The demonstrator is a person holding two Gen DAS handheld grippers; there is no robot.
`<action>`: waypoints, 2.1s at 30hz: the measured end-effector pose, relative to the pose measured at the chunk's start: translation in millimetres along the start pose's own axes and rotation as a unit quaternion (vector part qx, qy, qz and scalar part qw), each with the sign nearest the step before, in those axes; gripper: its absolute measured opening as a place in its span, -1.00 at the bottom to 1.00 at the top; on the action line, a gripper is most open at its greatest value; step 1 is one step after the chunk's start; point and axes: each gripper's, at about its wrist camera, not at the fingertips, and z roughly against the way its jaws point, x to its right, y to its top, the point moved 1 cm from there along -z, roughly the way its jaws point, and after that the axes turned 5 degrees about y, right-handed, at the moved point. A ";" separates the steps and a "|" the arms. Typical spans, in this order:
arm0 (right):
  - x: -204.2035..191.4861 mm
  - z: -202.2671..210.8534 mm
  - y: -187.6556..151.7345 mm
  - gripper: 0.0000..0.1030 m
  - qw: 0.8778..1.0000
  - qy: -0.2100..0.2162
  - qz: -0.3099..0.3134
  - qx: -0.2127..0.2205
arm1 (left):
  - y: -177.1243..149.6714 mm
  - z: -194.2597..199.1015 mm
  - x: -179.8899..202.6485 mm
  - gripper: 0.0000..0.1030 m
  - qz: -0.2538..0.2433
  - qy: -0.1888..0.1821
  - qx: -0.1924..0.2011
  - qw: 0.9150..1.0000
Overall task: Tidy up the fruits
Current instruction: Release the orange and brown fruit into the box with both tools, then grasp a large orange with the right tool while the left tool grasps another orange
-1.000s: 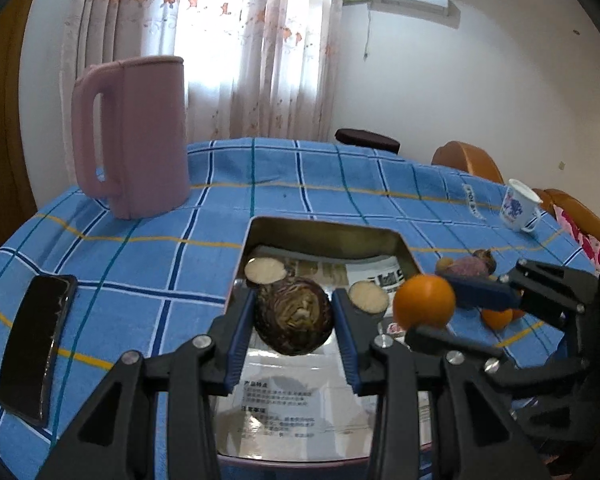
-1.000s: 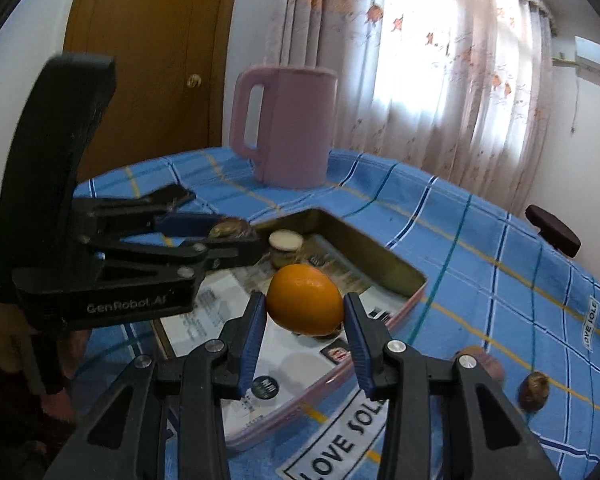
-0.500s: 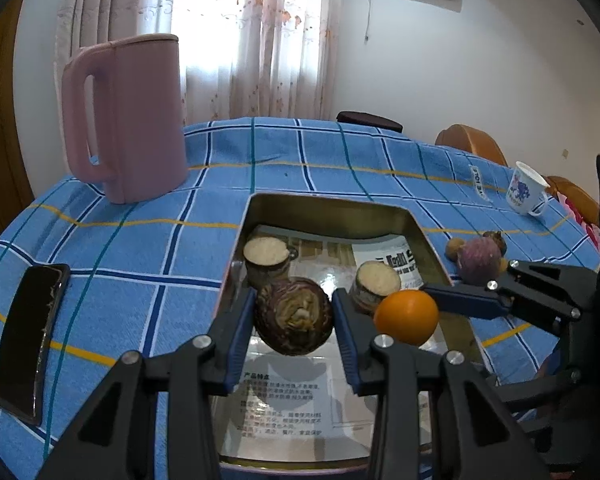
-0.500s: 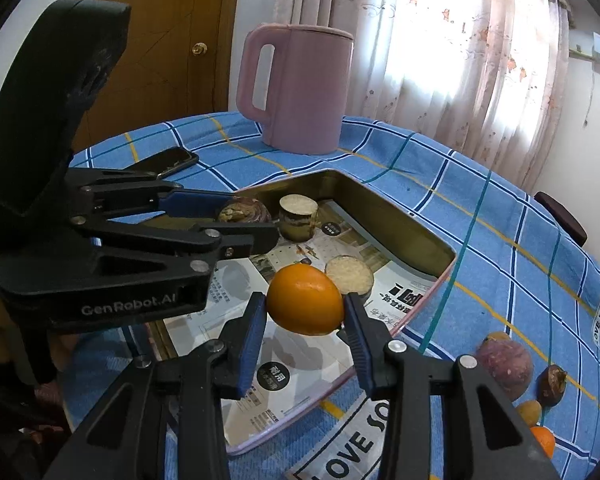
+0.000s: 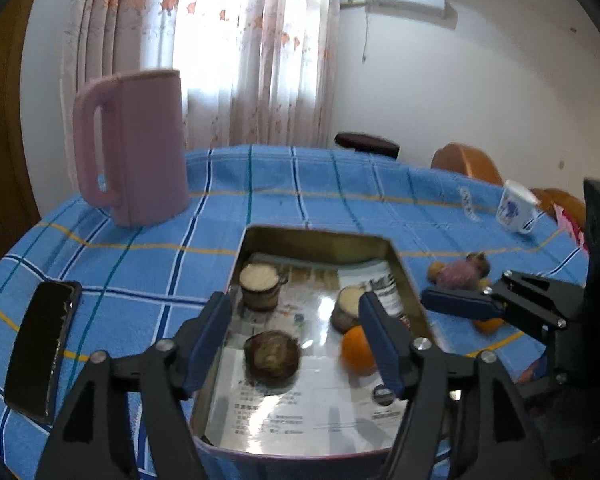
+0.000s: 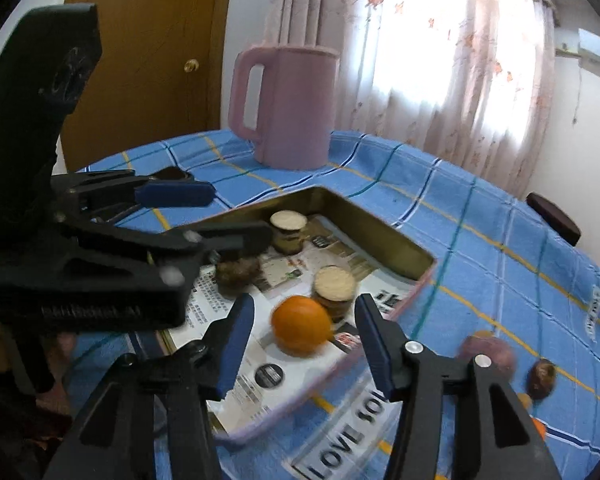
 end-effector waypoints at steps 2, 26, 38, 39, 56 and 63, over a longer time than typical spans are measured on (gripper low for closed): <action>8.4 16.9 -5.6 0.05 1.000 -0.023 0.000 0.010 | 2.7 8.8 7.7 0.55 -0.001 -0.009 0.016 1.000; 149.2 57.3 -86.5 -0.02 0.972 -0.043 -0.226 -0.049 | -12.1 -13.8 136.3 0.73 -0.092 -0.077 -0.014 0.993; 150.8 89.6 -92.2 -0.09 0.970 -0.119 -0.213 -0.011 | -14.1 -25.8 167.9 0.71 -0.122 -0.092 -0.033 0.988; 152.4 91.7 -93.1 -0.09 0.969 -0.121 -0.215 -0.007 | -13.7 -28.4 170.4 0.71 -0.122 -0.097 -0.039 0.987; 158.6 97.8 -94.4 -0.09 0.966 -0.126 -0.227 0.004 | -19.3 -75.3 191.8 -0.26 -0.120 -0.147 -0.155 0.969; 153.4 107.2 -93.3 -0.09 0.968 -0.125 -0.217 0.032 | -10.3 -52.9 174.5 -0.26 -0.081 -0.146 -0.089 0.982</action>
